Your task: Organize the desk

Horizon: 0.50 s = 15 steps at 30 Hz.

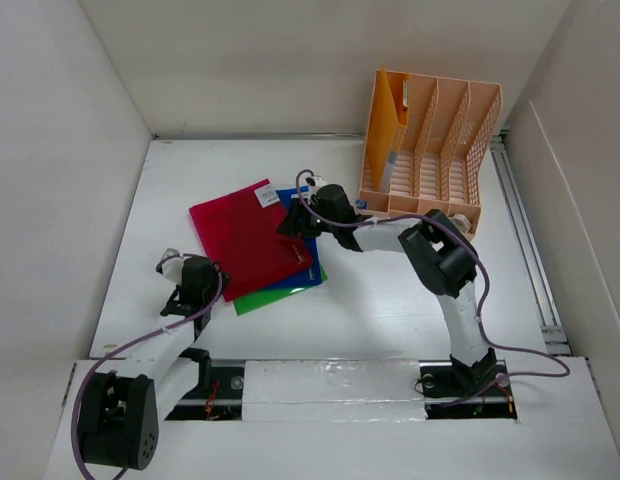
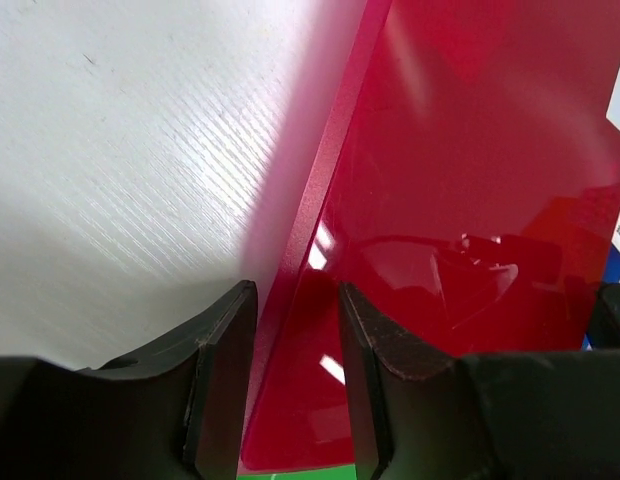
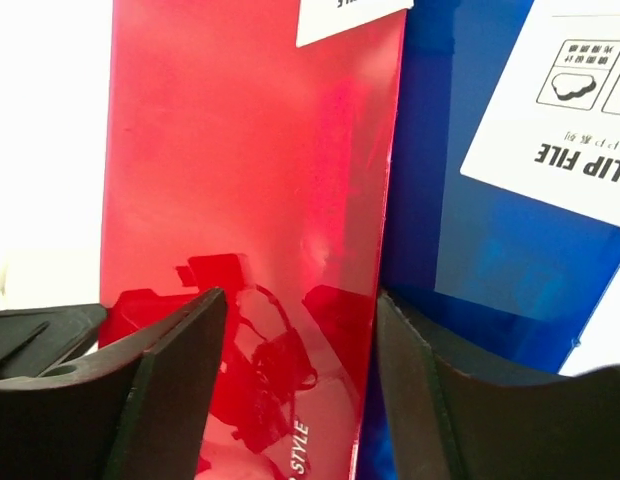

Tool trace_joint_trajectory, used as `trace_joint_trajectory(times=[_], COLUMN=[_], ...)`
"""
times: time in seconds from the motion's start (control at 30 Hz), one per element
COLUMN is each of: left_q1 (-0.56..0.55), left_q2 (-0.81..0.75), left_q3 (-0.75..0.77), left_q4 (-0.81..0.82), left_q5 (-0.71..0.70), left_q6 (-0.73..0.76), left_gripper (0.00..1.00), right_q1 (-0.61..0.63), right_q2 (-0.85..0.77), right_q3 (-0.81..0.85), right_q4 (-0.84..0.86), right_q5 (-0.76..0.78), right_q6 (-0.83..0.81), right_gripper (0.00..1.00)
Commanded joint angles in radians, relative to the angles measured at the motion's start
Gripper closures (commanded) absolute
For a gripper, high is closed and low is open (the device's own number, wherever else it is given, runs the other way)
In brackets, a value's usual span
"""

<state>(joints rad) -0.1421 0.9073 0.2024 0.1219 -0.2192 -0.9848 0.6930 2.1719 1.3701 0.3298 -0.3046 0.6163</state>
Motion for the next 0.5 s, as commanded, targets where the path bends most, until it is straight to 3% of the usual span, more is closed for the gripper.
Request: trace_joint_trajectory(times=[0.0,0.07,0.2,0.3,0.37,0.47], left_q1=[-0.005,-0.005,-0.005,-0.005,-0.005,-0.005], left_q2=[0.011,0.007,0.007,-0.001,0.004,-0.004], left_q3=[-0.005,-0.011,-0.001,-0.009,-0.006,-0.011], left_q4=[0.064,0.064,0.055,0.056,0.058,0.059], left_q5=[0.063,0.061,0.064,0.064,0.064,0.066], left_q6=[-0.008,-0.008,-0.006,-0.006,-0.006,-0.005], left_gripper=[0.68,0.68,0.68,0.68,0.69,0.69], right_q1=[0.057,0.057,0.048,0.059,0.068,0.077], right_q2=[0.032,0.028,-0.006,-0.044,-0.049,-0.003], right_q3=[-0.061,-0.106,-0.175,-0.198,-0.194,-0.158], right_q4=[0.132,0.224,0.359,0.377,0.367,0.397], right_q5=[-0.234,-0.298,-0.387,-0.413,-0.436,-0.470], right_q6=[0.126,0.160,0.243,0.223,0.208,0.223], right_gripper=[0.38,0.52,0.64,0.61,0.46,0.39])
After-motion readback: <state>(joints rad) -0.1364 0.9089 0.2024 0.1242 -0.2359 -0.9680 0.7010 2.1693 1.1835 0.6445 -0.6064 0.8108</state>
